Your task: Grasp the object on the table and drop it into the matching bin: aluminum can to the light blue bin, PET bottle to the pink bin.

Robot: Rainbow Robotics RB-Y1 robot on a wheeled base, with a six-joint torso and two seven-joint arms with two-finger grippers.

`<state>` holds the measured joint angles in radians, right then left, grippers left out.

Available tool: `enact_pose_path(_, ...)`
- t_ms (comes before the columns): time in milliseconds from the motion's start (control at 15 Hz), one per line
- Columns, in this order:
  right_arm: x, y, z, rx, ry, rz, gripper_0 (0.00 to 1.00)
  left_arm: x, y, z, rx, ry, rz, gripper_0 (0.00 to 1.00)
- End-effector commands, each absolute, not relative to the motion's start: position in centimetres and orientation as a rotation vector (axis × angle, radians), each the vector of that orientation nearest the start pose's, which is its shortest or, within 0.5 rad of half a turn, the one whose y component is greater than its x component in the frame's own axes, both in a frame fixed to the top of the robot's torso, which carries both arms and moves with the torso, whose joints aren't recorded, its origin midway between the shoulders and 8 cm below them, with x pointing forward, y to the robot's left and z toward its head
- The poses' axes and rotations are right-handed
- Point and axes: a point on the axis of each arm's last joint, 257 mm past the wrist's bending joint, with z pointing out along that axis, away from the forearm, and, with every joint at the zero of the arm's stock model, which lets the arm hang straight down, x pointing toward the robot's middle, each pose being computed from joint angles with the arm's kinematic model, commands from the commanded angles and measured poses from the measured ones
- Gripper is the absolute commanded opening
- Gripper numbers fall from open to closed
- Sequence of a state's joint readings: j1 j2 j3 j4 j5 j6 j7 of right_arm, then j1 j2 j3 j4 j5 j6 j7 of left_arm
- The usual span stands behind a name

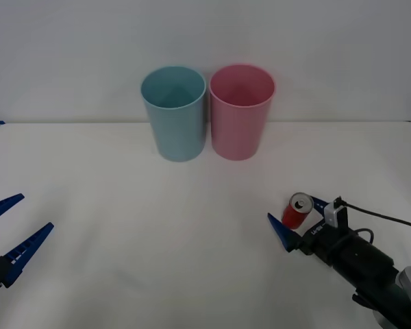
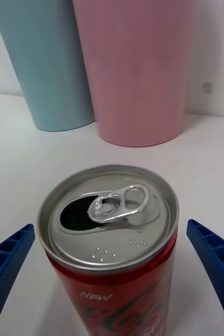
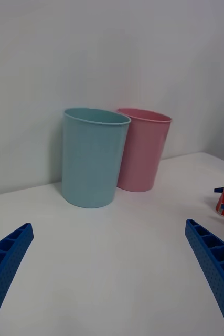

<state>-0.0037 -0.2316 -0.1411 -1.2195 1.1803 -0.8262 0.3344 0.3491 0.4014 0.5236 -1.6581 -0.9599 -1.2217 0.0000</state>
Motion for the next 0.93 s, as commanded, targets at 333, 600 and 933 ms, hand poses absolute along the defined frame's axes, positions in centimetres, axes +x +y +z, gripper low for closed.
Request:
enact_pose_path(333,47.2,-19.6,-31.5,-0.516,1.595,0.444,0.0,34.2,33.0,-16.9,0.465,1.441,-0.567,1.0)
enact_pose_path(600,47.2,-19.7,-31.5,-0.512,1.594,0.447,0.0,34.2,33.0,-16.9,0.465,1.441,-0.567,1.0)
enact_pose_path(933,47.1,-19.7,-30.4,-0.519,1.568,0.464,0.0,34.2,33.0,-16.9,0.465,1.441,-0.567,1.0)
